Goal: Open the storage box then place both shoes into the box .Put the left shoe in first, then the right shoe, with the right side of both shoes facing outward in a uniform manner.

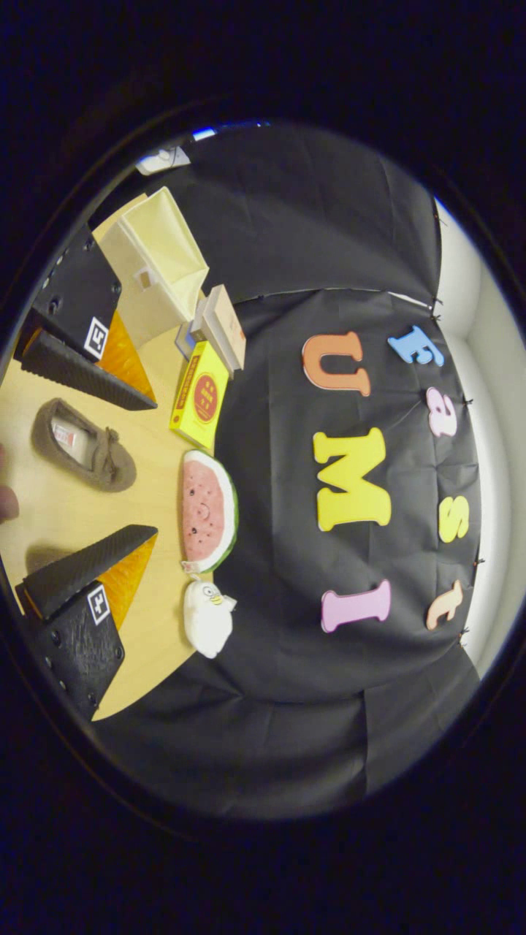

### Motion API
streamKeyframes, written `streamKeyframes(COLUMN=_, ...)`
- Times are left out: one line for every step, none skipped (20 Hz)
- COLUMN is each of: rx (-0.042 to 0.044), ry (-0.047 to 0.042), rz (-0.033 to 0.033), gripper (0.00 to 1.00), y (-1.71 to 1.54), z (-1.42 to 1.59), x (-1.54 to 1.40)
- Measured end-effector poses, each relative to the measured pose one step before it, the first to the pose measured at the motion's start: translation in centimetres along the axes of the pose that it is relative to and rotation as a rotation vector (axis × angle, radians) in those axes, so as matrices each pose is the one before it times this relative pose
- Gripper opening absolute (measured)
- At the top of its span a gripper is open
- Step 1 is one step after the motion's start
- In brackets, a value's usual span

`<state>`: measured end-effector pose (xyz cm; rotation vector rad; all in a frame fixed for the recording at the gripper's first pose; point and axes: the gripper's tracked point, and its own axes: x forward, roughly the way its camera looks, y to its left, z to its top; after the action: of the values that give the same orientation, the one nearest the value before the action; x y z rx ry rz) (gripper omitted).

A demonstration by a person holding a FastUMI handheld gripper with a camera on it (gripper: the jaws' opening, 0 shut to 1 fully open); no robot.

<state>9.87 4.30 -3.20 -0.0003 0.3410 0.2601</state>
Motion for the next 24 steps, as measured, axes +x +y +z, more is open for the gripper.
streamKeyframes(rx=0.01463, ry=0.03363, rz=0.00249, gripper=0.96, y=0.148, z=-1.238, x=0.763)
streamKeyframes(rx=0.01129, ry=0.03488, rz=0.00107, gripper=0.96, y=0.133, z=-1.316, x=0.714)
streamKeyframes(rx=0.00585, ry=0.03216, rz=-0.00745, gripper=0.95, y=0.026, z=-1.0, x=0.742)
streamKeyframes(rx=0.004, ry=0.03146, rz=-0.0156, gripper=0.96, y=-0.189, z=-0.962, x=0.732)
streamKeyframes(rx=0.00623, ry=0.03245, rz=-0.01848, gripper=0.96, y=-0.319, z=-0.926, x=0.731)
streamKeyframes(rx=0.01254, ry=0.02936, rz=-0.00785, gripper=0.96, y=-0.07, z=-0.719, x=0.517)
streamKeyframes(rx=0.01174, ry=0.02618, rz=-0.00735, gripper=0.96, y=-0.149, z=-0.713, x=0.456)
streamKeyframes(rx=0.00838, ry=0.02178, rz=-0.00923, gripper=0.96, y=-0.167, z=-0.536, x=0.33)
streamKeyframes(rx=0.00367, ry=0.02122, rz=-0.01064, gripper=0.96, y=-0.224, z=-0.62, x=0.572)
streamKeyframes(rx=0.00176, ry=0.02277, rz=-0.0103, gripper=0.96, y=-0.135, z=-0.651, x=0.504)
streamKeyframes(rx=0.00122, ry=0.0215, rz=-0.00459, gripper=0.96, y=-0.134, z=-0.496, x=0.425)
streamKeyframes(rx=0.00305, ry=0.02106, rz=-0.00524, gripper=0.96, y=0.007, z=-0.75, x=0.481)
streamKeyframes(rx=0.00301, ry=0.02107, rz=0.00157, gripper=0.96, y=0.104, z=-0.486, x=0.504)
streamKeyframes(rx=0.00232, ry=0.02368, rz=0.00752, gripper=0.95, y=0.308, z=-0.676, x=0.418)
streamKeyframes(rx=0.0077, ry=0.02488, rz=0.01225, gripper=0.94, y=0.184, z=-0.57, x=0.562)
streamKeyframes(rx=0.01078, ry=0.02254, rz=0.00631, gripper=0.84, y=0.042, z=-0.541, x=0.421)
streamKeyframes(rx=0.01119, ry=0.02232, rz=0.01285, gripper=0.8, y=0.186, z=-0.509, x=0.591)
streamKeyframes(rx=0.01767, ry=0.01798, rz=0.01793, gripper=0.8, y=0.358, z=-0.364, x=0.283)
streamKeyframes(rx=0.02082, ry=0.01345, rz=0.02659, gripper=0.8, y=0.496, z=-0.217, x=0.512)
streamKeyframes(rx=0.01317, ry=0.00847, rz=-0.00516, gripper=0.66, y=-0.05, z=-0.388, x=0.333)
streamKeyframes(rx=0.01107, ry=-0.00811, rz=-0.00152, gripper=0.53, y=-0.111, z=0.245, x=0.099)
streamKeyframes(rx=0.00482, ry=-0.00805, rz=-0.01778, gripper=0.4, y=-0.521, z=0.172, x=-0.061)
streamKeyframes(rx=0.00938, ry=-0.00931, rz=-0.0112, gripper=0.35, y=-0.391, z=0.221, x=-0.015)
streamKeyframes(rx=0.01114, ry=-0.00434, rz=-0.00488, gripper=0.16, y=-0.249, z=0.016, x=0.038)
